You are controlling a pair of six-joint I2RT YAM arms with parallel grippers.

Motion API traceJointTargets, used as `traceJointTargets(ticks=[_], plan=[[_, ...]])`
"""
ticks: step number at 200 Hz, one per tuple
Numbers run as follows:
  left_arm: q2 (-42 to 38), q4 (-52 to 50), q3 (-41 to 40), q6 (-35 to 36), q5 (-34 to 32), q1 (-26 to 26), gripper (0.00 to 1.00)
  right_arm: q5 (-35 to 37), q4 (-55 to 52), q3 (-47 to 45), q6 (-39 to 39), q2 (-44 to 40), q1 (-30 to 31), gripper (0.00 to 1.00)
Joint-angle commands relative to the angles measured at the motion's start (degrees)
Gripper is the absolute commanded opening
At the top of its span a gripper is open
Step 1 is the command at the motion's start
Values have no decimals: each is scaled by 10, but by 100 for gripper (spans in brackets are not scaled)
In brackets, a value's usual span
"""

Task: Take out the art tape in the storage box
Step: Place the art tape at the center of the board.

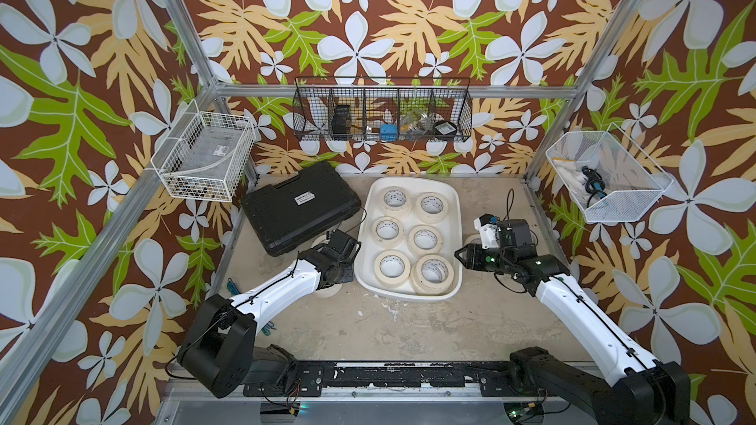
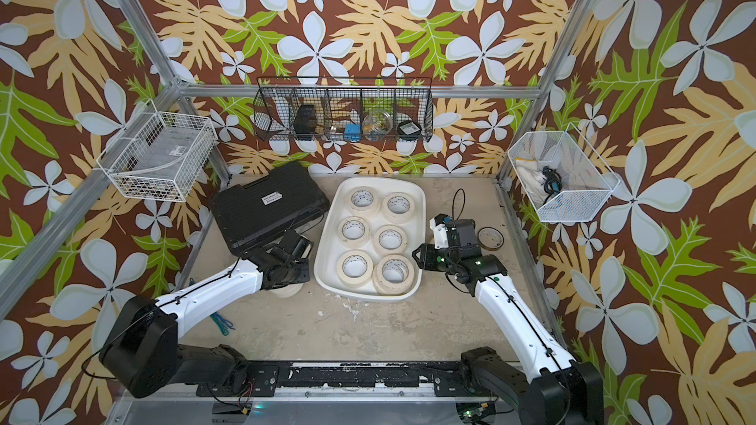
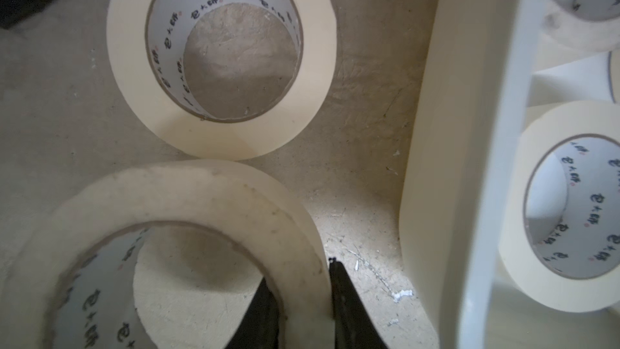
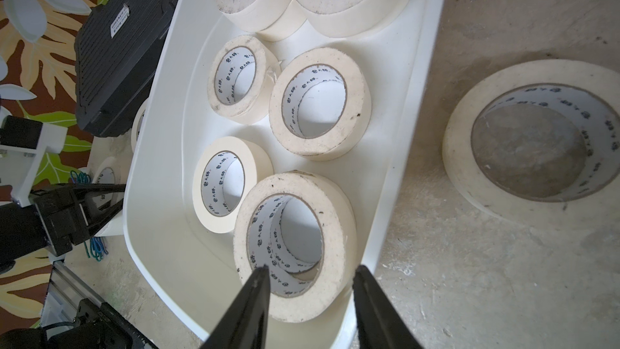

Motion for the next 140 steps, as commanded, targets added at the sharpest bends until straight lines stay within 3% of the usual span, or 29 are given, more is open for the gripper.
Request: traceJointTargets(ticks=[1,82,140], plan=[[6,47,-14,-2,8,7,14,4,6,-2,-3,-2,0,44],[45,89,-48,-11,12,12,17,26,10,17,-7,16,0,44],[52,95,-54,-14,19,12,29,102,27,86,-26,87,0,42]])
